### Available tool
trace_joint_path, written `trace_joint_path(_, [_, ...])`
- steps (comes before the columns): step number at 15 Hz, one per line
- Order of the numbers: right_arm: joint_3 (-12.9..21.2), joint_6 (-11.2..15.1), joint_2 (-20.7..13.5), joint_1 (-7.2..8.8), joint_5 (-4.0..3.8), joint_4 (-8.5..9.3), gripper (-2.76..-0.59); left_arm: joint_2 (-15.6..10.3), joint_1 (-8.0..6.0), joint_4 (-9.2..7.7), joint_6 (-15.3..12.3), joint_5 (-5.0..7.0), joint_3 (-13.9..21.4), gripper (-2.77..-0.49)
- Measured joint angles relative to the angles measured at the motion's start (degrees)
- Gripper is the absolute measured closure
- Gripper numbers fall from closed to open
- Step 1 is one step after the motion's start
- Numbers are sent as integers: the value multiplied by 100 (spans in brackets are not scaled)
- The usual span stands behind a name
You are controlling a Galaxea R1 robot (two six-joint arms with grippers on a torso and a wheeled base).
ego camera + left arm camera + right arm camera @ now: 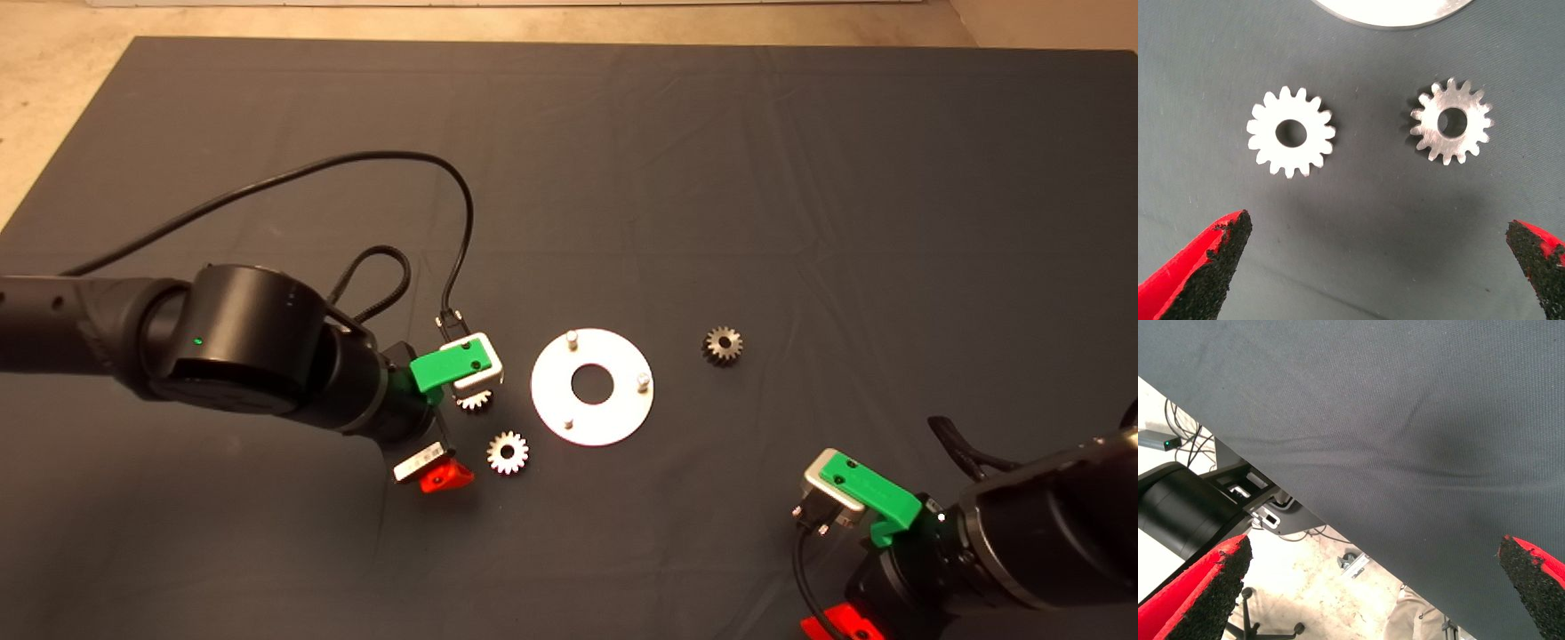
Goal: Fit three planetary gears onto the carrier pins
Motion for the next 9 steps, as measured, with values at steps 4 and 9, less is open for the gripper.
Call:
trace_joint_path(4, [2, -2, 0, -24, -2, 1, -275, 3, 0, 4, 77, -281, -135, -275])
trace_joint_path(9, [-1, -90, 0, -99, -5, 1, -275, 6, 33, 6, 446, -441, -373, -275])
